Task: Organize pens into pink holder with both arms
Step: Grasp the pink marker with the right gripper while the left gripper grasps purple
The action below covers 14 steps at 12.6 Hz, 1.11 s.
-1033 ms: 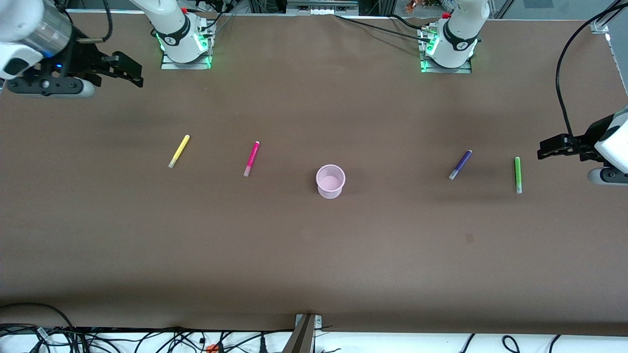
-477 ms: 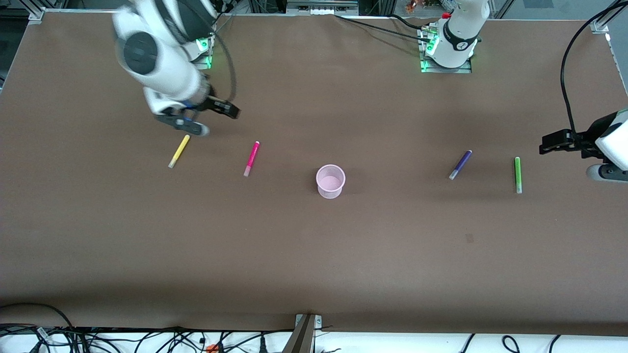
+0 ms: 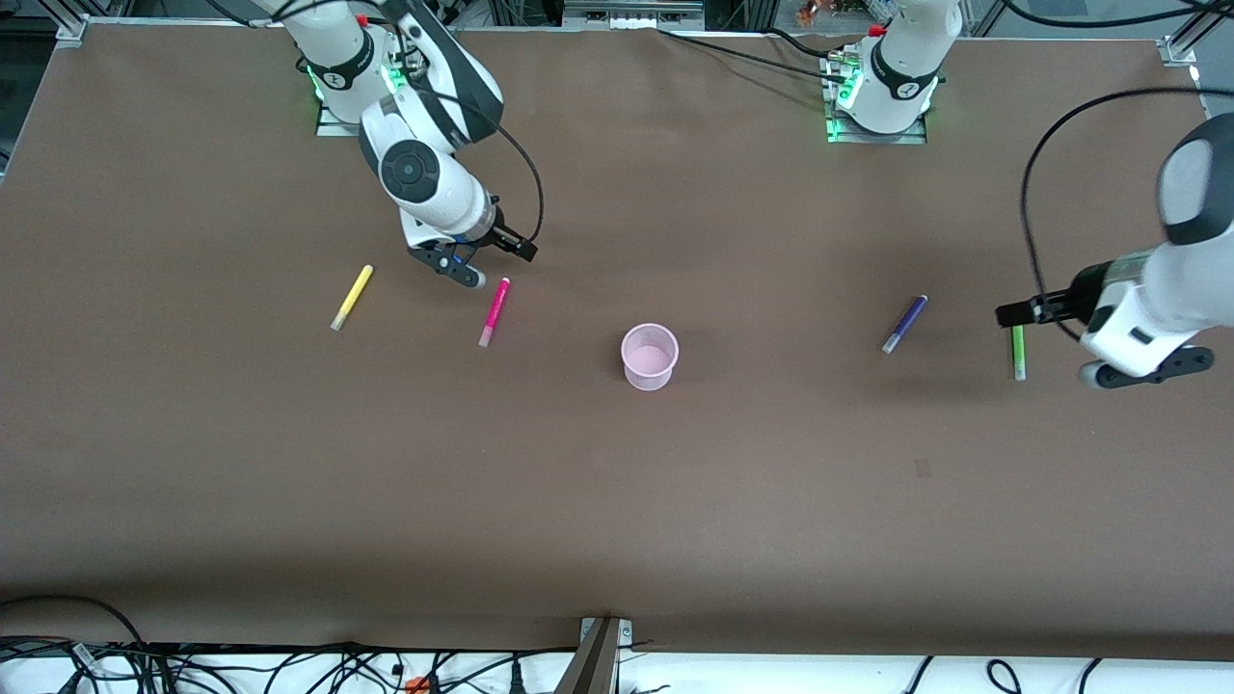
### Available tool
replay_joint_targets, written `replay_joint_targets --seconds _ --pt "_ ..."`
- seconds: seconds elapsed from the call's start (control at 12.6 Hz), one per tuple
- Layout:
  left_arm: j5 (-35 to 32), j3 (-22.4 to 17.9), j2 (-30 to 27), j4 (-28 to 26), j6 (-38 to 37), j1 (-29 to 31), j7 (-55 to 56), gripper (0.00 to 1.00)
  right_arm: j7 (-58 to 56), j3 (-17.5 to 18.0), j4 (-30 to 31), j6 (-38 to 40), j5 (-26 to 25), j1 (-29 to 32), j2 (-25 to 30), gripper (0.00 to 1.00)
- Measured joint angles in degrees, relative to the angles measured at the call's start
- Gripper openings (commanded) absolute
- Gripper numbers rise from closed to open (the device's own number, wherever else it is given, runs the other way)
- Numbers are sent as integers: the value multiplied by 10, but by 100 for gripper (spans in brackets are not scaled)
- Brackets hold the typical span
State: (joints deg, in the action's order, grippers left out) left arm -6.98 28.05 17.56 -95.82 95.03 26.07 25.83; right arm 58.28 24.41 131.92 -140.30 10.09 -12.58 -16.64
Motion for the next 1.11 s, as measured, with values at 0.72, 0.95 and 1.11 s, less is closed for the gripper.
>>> replay_joint_targets --seconds 0.72,0.95,1.11 --pt "11 -6 2 -232 324 11 642 100 -2 -37 -2 -102 -90 -2 -68 46" --pt "11 -10 3 -260 351 35 768 100 -2 -37 -5 -119 -91 -2 -79 15" --pt "8 -10 6 -284 374 39 818 100 -2 -36 -6 -124 -91 -2 -78 0"
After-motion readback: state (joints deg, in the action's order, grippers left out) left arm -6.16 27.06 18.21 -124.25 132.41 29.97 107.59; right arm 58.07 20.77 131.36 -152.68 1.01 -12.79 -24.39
